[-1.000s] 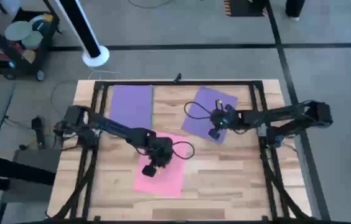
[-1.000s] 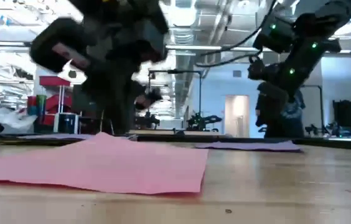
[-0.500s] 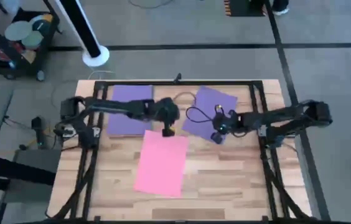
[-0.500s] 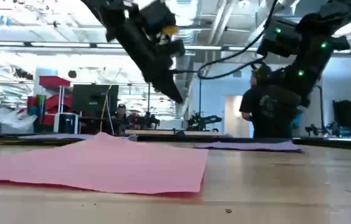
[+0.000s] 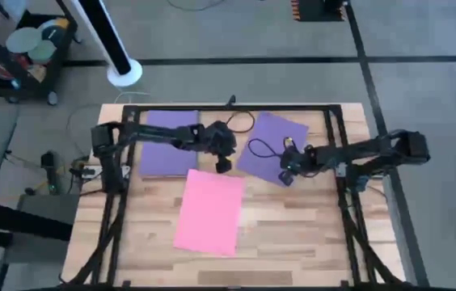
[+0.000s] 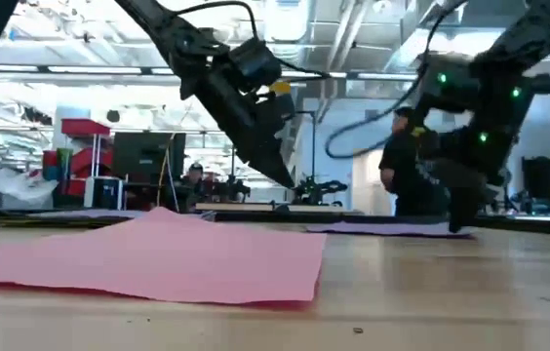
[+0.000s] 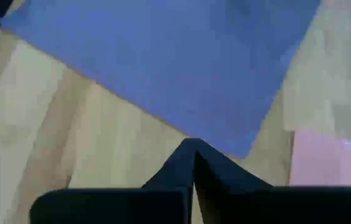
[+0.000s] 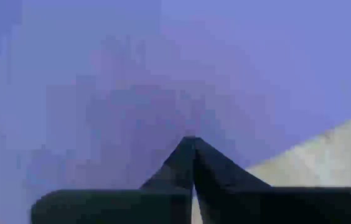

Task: Organize paper
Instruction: Adjust the purple paper on the table

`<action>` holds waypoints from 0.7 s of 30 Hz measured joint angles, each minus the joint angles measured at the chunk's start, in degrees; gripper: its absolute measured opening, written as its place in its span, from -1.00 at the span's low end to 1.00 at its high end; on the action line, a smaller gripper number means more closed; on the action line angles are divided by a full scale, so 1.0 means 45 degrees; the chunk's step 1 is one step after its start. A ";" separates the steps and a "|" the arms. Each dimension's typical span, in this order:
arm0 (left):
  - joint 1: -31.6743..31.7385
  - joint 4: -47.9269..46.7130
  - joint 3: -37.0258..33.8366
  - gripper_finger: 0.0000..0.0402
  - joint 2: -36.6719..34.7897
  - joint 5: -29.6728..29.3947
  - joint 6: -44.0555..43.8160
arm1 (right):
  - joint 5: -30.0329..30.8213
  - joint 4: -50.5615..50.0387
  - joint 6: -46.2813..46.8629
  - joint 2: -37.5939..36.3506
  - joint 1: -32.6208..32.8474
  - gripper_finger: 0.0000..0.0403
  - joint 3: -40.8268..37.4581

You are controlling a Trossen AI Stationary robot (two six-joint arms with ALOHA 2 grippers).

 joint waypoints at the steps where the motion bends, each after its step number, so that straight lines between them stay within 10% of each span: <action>1: 0.0006 0.0006 0.0000 -1.00 0.0000 -0.0017 -0.0002 | 0.0005 0.0053 -0.0005 0.0058 -0.0118 -1.00 -0.0086; 21: -0.1319 0.0682 0.0000 -1.00 0.0000 0.0698 -0.1711 | 0.0666 0.0734 -0.0767 -0.1331 0.0369 -1.00 -0.0132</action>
